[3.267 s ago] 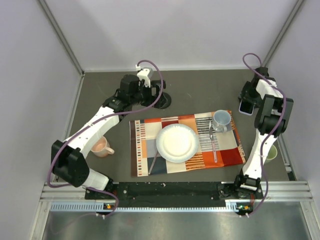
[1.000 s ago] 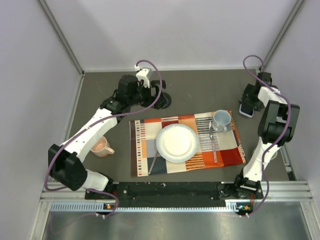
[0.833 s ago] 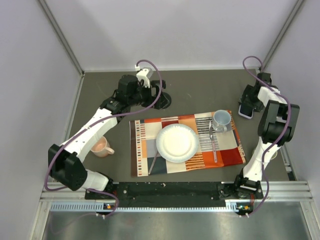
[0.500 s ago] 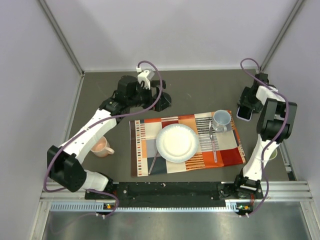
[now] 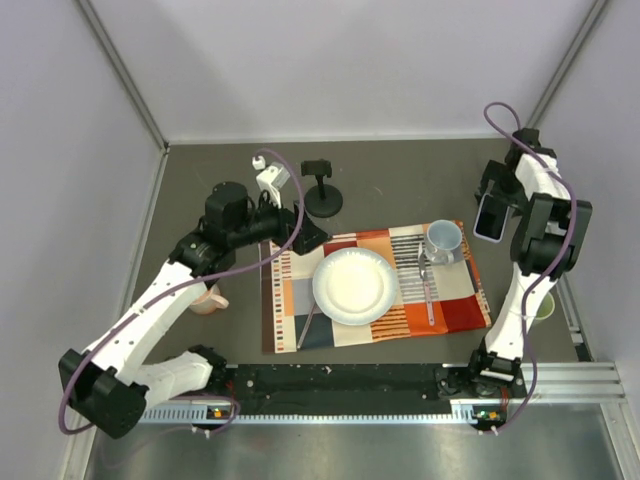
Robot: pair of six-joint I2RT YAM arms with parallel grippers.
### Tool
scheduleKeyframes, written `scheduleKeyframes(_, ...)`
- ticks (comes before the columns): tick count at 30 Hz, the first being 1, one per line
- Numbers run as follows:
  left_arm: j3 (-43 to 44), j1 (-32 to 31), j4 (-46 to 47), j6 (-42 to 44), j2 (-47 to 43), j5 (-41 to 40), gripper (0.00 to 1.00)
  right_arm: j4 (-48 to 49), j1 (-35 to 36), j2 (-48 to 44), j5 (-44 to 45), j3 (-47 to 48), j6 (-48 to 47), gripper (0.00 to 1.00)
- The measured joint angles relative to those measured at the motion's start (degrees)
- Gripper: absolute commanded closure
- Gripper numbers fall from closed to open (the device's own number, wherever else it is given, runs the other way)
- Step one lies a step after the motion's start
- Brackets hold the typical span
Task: Place the phone on the phone stand
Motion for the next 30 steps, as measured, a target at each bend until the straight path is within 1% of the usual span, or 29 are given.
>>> scheduleKeyframes(3, -1.4, 0.0, 0.0, 0.5, -2.1, 1.3, 0.02, -2.7, 0.0, 1.1, -0.5, 3.5, -1.8, 0.01)
scheduleKeyframes(7, -2.7, -0.5, 0.1, 1.2, -3.6, 2.4, 0.02, -5.0, -0.4, 2.3, -2.6, 5.5, -3.8, 0.01)
scheduleKeyframes(11, -2.9, -2.9, -0.3, 2.8, -4.0, 2.0, 0.02, -6.5, -0.5, 5.1, -3.4, 6.1, -5.5, 0.01)
scheduleKeyframes(16, -3.2, -6.6, -0.4, 4.2, -4.2, 1.9, 0.02, -7.7, -0.7, 7.1, -2.3, 6.1, -6.4, 0.01)
scheduleKeyframes(22, -4.2, -8.5, -0.2, 4.0, -4.0, 2.2, 0.02, -9.3, -1.8, 8.7, -4.5, 8.4, -6.9, 0.06)
scheduleKeyframes(25, -4.2, -8.6, 0.2, 3.8, -3.9, 2.1, 0.02, -10.1, -1.8, 9.1, -4.7, 9.1, -6.9, 0.12)
scheduleKeyframes(30, -4.2, -8.6, 0.3, 3.8, -3.9, 2.1, 0.02, -11.1, -1.9, 9.6, -4.8, 9.9, -6.9, 0.18)
